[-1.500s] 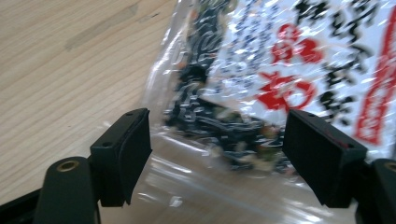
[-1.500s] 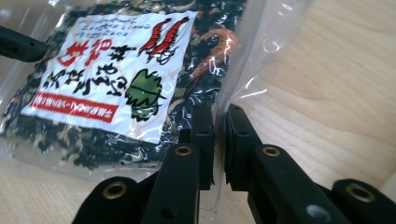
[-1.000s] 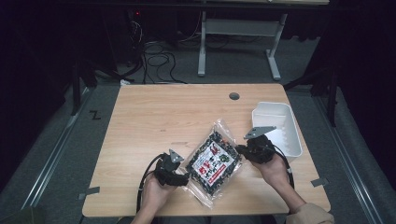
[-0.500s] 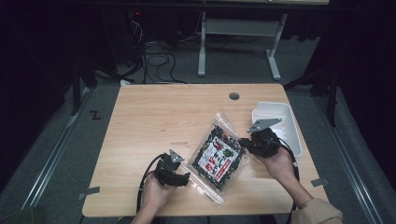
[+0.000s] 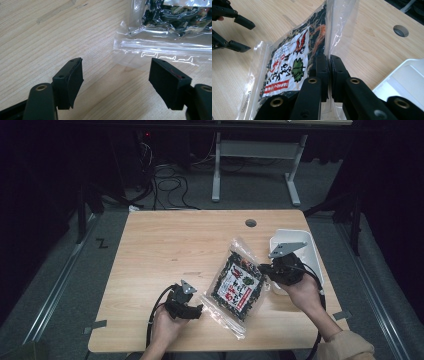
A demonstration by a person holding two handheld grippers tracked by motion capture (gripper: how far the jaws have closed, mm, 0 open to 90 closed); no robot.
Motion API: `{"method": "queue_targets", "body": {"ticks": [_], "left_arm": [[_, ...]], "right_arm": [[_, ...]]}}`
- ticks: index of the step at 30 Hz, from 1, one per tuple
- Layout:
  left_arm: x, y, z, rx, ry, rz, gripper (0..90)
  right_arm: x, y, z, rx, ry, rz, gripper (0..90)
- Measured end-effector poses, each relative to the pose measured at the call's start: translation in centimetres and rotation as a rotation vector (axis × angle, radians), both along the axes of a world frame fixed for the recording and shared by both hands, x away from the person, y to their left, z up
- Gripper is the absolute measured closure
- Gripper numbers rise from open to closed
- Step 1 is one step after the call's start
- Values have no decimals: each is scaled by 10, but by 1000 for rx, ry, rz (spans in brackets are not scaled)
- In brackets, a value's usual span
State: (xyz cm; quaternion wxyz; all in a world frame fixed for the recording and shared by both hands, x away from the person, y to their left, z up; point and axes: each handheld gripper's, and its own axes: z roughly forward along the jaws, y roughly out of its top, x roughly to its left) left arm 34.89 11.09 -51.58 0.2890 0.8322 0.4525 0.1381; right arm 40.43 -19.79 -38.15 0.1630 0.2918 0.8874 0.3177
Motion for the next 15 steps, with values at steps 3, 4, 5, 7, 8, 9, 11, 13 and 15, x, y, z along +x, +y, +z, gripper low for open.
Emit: {"method": "queue_targets", "body": {"ticks": [3,4,5,7,8,9,11,13,15], "left_arm": [[1,0,-1,4,1,-1,280],[1,-1,-1,5,0,-2,279],[1,-1,-1,13,1,-6,280],[0,-1,-1,16,2,-7,280],[0,-1,-1,16,2,-7,280],[0,-1,-1,16,2,-7,280],[0,-1,-1,13,2,-8,281],[1,-1,-2,15,3,-8,281],[1,-1,-2,16,3,-9,281]], "right_arm": [[0,0,3,-5,-6,6,877],[0,0,4,-8,-13,8,877],[-1,0,8,-8,-17,6,876],[-1,0,11,-9,-23,5,876],[-1,1,14,-15,-35,12,876],[-1,1,14,-15,-35,12,876],[-1,1,17,-17,-40,15,876],[-1,2,21,-31,-48,17,877],[-1,3,23,-39,-49,15,878]]}}
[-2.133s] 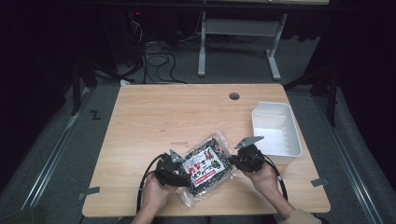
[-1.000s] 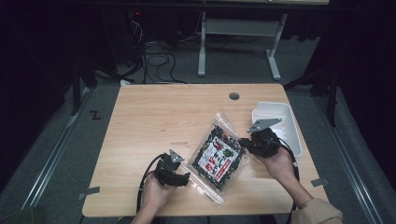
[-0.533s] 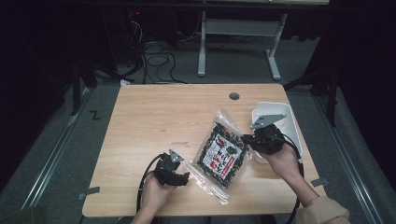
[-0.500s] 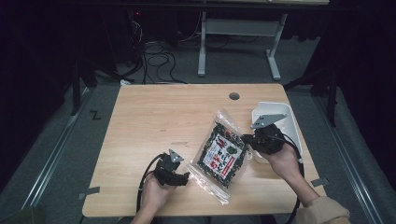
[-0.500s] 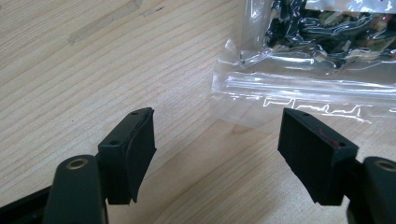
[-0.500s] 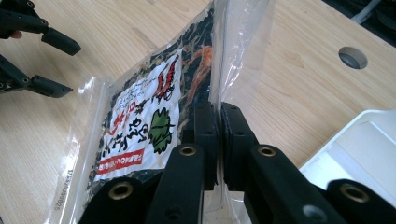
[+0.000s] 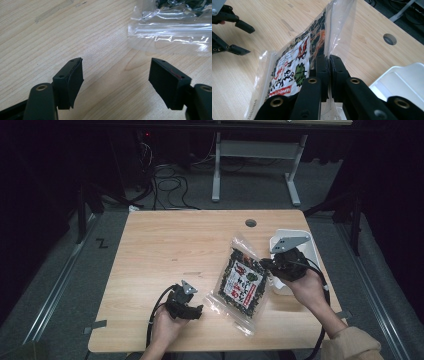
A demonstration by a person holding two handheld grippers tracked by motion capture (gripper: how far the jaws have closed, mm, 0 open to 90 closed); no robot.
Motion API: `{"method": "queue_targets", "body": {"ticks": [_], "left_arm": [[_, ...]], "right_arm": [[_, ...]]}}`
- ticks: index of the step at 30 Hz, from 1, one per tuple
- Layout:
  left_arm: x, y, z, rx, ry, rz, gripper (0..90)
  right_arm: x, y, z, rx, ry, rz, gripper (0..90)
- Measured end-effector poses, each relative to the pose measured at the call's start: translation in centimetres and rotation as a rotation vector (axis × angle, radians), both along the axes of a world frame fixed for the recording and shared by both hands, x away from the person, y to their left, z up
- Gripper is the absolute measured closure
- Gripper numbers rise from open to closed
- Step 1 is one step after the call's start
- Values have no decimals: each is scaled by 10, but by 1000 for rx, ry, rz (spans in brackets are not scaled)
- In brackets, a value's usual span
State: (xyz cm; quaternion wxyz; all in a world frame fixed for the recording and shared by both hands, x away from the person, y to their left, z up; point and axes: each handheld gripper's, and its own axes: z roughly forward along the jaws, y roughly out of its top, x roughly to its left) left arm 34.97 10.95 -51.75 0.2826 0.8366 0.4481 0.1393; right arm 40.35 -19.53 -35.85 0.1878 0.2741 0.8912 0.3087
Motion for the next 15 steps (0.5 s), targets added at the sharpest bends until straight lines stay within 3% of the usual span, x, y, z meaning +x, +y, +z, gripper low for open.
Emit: {"method": "queue_targets", "body": {"ticks": [15], "left_arm": [[-1,0,0,1,-1,-2,281]], "right_arm": [[2,1,18,-36,-46,8,883]]}}
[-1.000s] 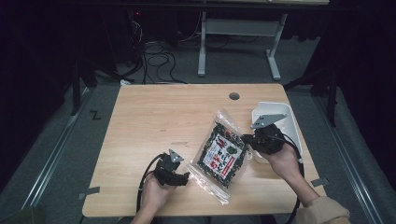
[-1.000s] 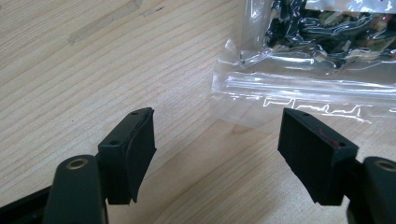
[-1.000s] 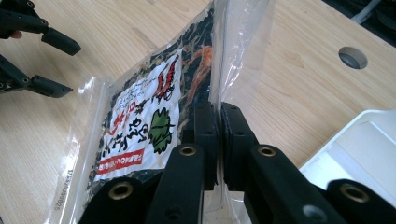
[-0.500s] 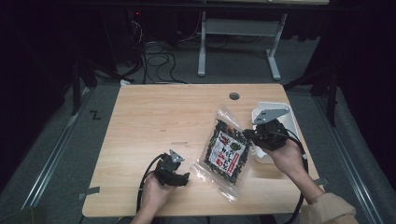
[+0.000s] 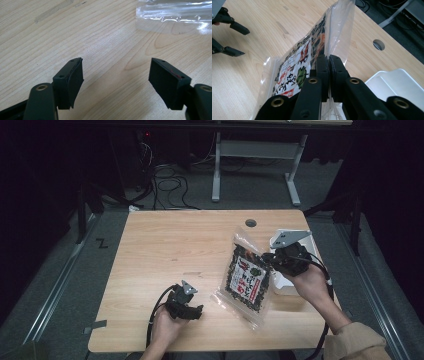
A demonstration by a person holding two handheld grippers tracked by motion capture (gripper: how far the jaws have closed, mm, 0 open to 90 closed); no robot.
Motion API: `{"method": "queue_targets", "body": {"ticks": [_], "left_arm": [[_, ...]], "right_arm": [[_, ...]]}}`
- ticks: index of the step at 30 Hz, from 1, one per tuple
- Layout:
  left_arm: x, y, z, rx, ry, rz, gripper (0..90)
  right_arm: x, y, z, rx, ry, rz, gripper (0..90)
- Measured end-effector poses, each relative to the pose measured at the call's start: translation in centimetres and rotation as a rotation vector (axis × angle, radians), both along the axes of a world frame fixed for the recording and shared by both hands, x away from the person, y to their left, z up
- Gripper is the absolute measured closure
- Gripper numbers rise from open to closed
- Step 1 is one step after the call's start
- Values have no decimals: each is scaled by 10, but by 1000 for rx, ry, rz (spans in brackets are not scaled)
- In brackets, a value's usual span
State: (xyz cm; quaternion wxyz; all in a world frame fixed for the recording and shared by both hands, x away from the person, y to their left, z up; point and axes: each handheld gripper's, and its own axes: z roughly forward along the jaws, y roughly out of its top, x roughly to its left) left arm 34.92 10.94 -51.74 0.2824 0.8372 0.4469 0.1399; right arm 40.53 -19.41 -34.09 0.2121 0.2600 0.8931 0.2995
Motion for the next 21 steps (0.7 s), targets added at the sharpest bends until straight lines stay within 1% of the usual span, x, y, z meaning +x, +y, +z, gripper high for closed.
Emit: {"method": "queue_targets", "body": {"ticks": [3,10,15,18,21], "left_arm": [[0,0,-1,0,2,-1,282],[0,0,-1,1,3,-1,282],[1,0,-2,0,6,1,282],[1,0,-2,-2,4,0,282],[0,0,-1,-3,2,0,283]], "right_arm": [[0,-1,2,4,-1,-1,884],[1,-1,10,-13,-13,-3,886],[3,0,15,-5,-21,-5,886],[5,0,20,-11,-26,-11,886],[8,-1,26,-3,-40,-19,886]]}}
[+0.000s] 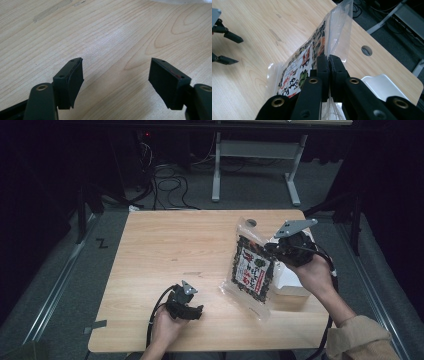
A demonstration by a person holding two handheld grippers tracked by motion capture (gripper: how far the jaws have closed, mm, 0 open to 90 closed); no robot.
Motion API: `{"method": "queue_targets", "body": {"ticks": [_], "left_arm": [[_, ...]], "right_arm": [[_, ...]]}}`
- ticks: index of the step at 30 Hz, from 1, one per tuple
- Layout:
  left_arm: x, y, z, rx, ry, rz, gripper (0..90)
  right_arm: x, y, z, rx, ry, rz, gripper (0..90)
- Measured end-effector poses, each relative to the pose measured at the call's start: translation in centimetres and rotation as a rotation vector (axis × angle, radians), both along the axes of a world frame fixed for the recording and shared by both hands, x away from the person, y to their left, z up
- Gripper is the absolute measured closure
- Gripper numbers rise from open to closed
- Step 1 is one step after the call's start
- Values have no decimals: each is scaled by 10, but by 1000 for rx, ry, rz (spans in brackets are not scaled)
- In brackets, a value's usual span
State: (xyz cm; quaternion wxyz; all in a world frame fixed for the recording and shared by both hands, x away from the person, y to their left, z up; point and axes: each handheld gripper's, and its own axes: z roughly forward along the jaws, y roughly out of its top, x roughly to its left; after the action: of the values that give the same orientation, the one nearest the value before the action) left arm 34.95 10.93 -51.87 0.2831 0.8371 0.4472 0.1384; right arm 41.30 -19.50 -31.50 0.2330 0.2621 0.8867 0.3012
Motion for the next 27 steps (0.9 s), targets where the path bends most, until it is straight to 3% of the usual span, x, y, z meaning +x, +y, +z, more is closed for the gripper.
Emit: {"method": "queue_targets", "body": {"ticks": [14,27], "left_arm": [[1,0,-1,0,5,0,283],[1,-1,-2,6,10,-2,283]], "right_arm": [[10,-9,22,4,-47,-47,888],[24,-22,28,-1,-72,-111,888]]}}
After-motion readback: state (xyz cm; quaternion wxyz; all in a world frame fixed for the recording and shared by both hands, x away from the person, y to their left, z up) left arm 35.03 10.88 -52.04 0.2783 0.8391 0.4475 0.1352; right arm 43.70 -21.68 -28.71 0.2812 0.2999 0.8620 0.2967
